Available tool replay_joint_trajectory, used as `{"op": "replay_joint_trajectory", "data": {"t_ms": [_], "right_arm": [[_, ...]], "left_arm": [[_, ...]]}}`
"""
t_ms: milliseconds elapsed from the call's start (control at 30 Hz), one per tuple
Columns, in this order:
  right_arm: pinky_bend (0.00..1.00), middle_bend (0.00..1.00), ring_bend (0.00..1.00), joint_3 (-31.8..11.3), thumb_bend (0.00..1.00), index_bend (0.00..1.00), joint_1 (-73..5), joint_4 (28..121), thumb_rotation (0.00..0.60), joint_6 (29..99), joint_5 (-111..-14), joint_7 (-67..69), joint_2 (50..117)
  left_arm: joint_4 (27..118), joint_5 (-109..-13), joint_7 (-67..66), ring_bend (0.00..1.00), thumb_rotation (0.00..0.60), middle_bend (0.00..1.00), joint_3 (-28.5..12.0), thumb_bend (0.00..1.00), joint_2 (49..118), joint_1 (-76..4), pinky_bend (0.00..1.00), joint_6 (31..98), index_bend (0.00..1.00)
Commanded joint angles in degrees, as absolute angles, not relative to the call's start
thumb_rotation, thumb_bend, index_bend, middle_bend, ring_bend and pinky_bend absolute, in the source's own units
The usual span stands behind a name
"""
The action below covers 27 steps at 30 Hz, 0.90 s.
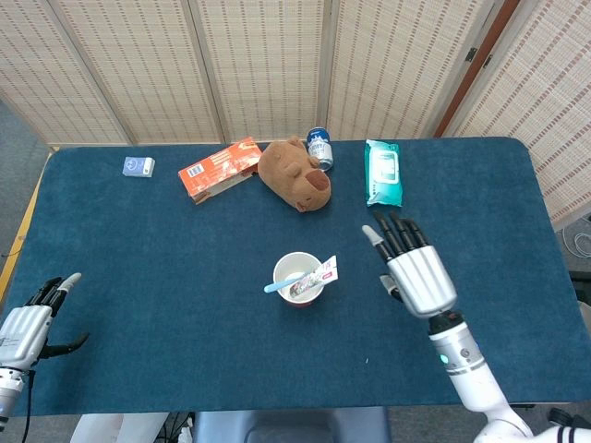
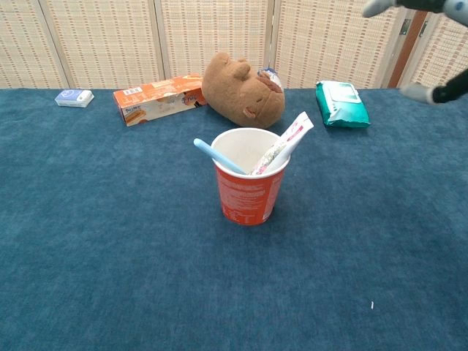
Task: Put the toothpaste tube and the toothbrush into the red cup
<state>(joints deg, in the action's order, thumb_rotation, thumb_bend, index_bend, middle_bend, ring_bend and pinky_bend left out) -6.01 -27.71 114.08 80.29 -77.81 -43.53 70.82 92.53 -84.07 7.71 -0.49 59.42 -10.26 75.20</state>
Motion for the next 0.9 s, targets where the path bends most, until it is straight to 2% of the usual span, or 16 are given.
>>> {"op": "replay_joint_trajectory", "data": {"t_ms": [33, 233, 433, 900], "right_arm": [[0.16, 0.02, 0.0, -2.99, 0.21, 0.15, -23.33, 113.95, 0.6, 84.8, -80.96, -40.65, 69.27], [0.16, 0.02, 0.0, 0.22, 0.21, 0.15, -17.12, 109.31, 0.6, 90.92, -85.81, -34.05, 69.54], [0.16, 0.02, 0.0, 1.88, 0.21, 0.15, -12.27, 103.74, 0.6, 93.91, -86.59, -26.19, 70.25], [0.16, 0.02, 0.0, 1.71, 0.21, 0.15, -6.61, 94.88, 0.6, 93.62, -85.39, -6.81, 70.49]], "left_arm": [[91.39, -86.25, 9.04, 0.09, 0.6, 0.15, -0.77, 0.22, 60.44, -9.64, 0.26, 78.01, 0.05], [89.85, -88.44, 10.03, 0.09, 0.6, 0.16, -0.75, 0.22, 61.62, -9.12, 0.26, 80.72, 0.07], [89.15, -89.36, 9.7, 0.09, 0.6, 0.17, -0.74, 0.22, 62.49, -8.86, 0.26, 82.05, 0.08], [88.35, -88.49, 7.01, 0.09, 0.6, 0.18, -1.04, 0.22, 64.63, -9.92, 0.26, 80.26, 0.09]]}}
